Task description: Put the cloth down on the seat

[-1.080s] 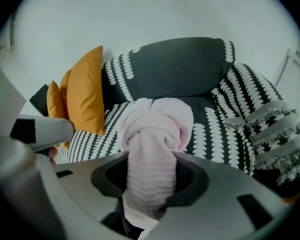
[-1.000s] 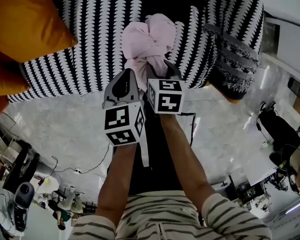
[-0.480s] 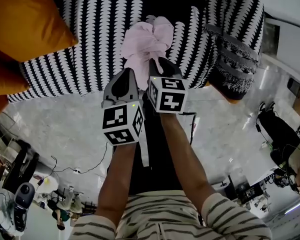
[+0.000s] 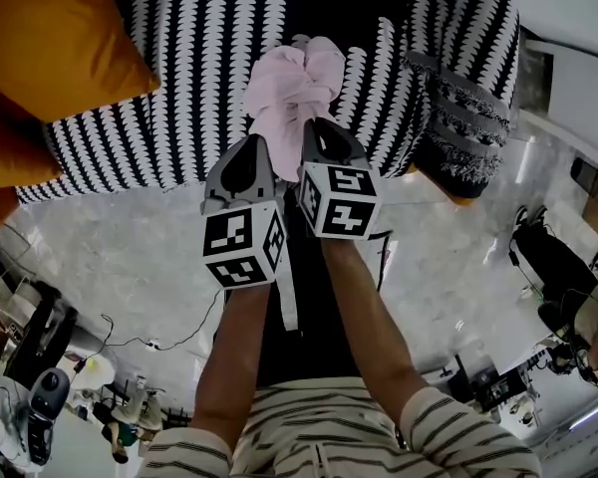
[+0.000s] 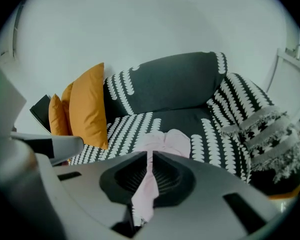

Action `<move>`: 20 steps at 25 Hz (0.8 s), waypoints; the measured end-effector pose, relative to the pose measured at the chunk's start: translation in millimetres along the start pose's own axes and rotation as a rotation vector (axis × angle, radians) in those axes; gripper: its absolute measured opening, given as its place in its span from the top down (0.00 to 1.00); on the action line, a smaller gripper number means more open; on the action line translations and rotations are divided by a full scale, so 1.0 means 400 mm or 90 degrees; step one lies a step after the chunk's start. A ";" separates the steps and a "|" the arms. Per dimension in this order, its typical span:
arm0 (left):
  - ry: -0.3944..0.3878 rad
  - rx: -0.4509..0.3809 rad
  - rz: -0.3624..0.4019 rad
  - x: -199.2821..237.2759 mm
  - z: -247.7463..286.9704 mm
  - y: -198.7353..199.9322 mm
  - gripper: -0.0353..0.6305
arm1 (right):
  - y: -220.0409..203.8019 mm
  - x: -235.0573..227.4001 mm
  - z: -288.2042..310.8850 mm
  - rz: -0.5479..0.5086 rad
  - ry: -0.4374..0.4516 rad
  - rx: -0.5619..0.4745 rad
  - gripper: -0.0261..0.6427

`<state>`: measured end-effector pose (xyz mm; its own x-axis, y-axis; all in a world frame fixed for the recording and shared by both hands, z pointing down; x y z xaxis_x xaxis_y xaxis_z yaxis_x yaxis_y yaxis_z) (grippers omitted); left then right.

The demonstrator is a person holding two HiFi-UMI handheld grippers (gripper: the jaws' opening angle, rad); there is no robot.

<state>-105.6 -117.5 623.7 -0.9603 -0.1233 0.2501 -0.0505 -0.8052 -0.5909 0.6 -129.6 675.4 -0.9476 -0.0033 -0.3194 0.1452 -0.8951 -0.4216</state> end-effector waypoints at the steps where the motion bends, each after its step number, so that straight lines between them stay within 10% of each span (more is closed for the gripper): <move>1: -0.001 -0.002 0.001 0.007 -0.005 0.000 0.94 | 0.001 0.009 -0.003 -0.001 0.001 -0.005 0.91; 20: -0.044 -0.115 0.068 0.003 -0.156 0.162 0.94 | 0.126 0.174 -0.198 -0.053 0.044 -0.121 0.94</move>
<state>-127.3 -133.7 537.7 -0.9422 -0.2471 0.2265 -0.0033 -0.6687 -0.7435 -35.6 -139.4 564.6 -0.9380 0.1030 -0.3309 0.1247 -0.7907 -0.5994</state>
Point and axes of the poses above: the fingertips, and each gripper's own axes: z forward along the fingers, x to its left, y out of its top, the point moved 2 cm from there along -z, backward along the fingers, and after that the axes turned 9 degrees about z, right-handed, at the moved point
